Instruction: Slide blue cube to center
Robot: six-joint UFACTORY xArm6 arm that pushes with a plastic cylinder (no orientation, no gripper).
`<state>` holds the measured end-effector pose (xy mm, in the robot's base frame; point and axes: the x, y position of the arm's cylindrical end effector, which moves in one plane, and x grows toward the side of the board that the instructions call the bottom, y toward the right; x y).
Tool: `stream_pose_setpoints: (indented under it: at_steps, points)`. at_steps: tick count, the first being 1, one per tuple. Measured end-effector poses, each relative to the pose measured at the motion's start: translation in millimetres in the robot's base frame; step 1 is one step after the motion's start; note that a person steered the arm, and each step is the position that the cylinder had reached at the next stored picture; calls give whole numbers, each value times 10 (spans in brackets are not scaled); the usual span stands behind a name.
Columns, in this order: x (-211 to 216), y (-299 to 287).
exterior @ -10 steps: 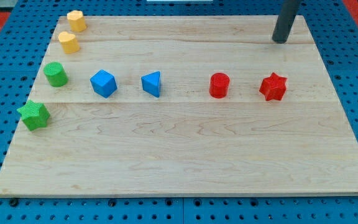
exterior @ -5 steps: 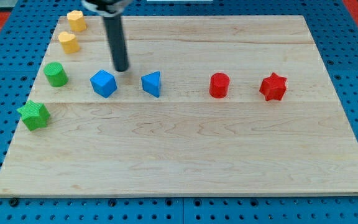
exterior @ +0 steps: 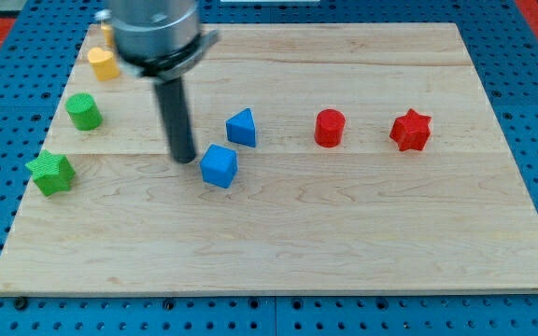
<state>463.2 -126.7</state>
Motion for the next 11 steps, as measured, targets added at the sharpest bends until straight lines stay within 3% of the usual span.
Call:
stream_pose_setpoints:
  at_steps: [2,6,9,11]
  points:
    - [215,827]
    - [159,1458]
    - [-201,1424]
    - [-658,903]
